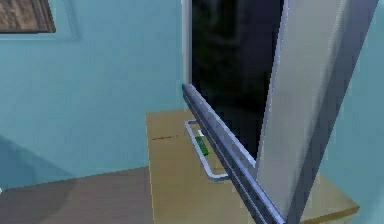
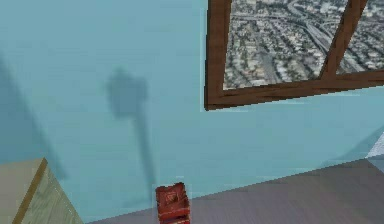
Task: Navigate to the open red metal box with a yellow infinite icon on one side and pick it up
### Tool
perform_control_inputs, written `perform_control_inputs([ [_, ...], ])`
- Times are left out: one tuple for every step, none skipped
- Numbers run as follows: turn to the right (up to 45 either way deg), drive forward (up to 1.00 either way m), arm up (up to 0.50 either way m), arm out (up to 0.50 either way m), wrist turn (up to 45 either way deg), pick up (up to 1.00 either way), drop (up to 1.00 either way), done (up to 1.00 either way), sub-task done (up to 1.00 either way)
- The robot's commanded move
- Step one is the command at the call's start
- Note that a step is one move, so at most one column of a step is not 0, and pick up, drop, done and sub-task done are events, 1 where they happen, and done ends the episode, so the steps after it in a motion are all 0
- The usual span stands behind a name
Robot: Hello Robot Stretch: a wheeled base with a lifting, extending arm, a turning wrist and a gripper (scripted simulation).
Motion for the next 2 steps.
perform_control_inputs([
  [0.0, 0.0, 0.1, 0.0, 0.0, 0.0, 0.0, 0.0, 0.0],
  [0.0, 0.0, 0.0, 0.0, 0.0, 0.0, 0.0, 1.0, 0.0],
])
